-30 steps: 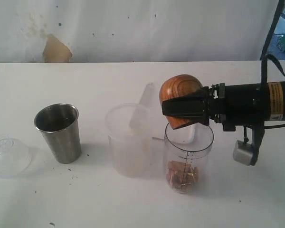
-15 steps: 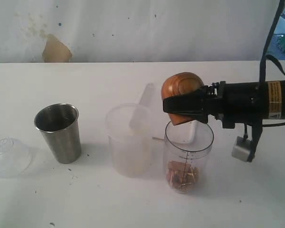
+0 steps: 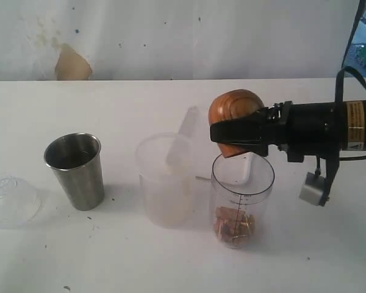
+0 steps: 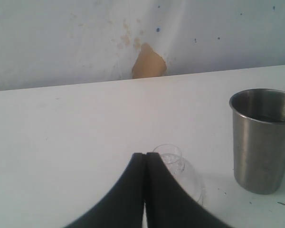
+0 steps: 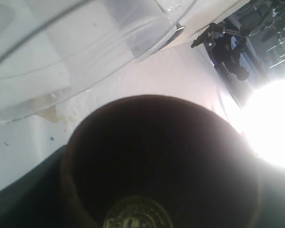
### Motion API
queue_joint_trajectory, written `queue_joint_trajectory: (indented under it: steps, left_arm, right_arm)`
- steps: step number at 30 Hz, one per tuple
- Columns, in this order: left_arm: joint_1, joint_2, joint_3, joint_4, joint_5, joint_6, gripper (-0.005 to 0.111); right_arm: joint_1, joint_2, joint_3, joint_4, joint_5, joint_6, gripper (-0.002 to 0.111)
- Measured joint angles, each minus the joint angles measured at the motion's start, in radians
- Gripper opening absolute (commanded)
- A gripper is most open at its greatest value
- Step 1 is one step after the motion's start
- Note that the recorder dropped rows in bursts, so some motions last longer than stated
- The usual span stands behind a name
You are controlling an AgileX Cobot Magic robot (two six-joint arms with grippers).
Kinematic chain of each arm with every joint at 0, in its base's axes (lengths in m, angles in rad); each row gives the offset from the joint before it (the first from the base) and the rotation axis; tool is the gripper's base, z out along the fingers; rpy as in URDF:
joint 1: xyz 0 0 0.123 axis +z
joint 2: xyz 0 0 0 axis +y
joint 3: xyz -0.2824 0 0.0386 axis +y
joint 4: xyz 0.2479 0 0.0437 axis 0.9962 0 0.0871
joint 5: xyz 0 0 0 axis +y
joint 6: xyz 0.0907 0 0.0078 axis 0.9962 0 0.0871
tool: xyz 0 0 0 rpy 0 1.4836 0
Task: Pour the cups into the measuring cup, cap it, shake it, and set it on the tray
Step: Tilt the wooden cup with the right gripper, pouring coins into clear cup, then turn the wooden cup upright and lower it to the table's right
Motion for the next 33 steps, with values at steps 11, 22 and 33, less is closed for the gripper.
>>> queue_joint_trajectory:
  steps: [11, 22, 33]
  left_arm:
    - [0.000, 0.000, 0.000, 0.000, 0.000, 0.000, 0.000]
    - [0.000, 0.000, 0.000, 0.002, 0.000, 0.000, 0.000]
    - [0.000, 0.000, 0.000, 0.002, 0.000, 0.000, 0.000]
  right_arm:
    - [0.000, -0.005, 0.000, 0.253, 0.014, 0.559, 0.000]
    - [0.000, -0.009, 0.000, 0.601, 0.107, 1.253, 0.000]
    - [0.000, -0.009, 0.000, 0.613, 0.081, 1.557, 0.000]
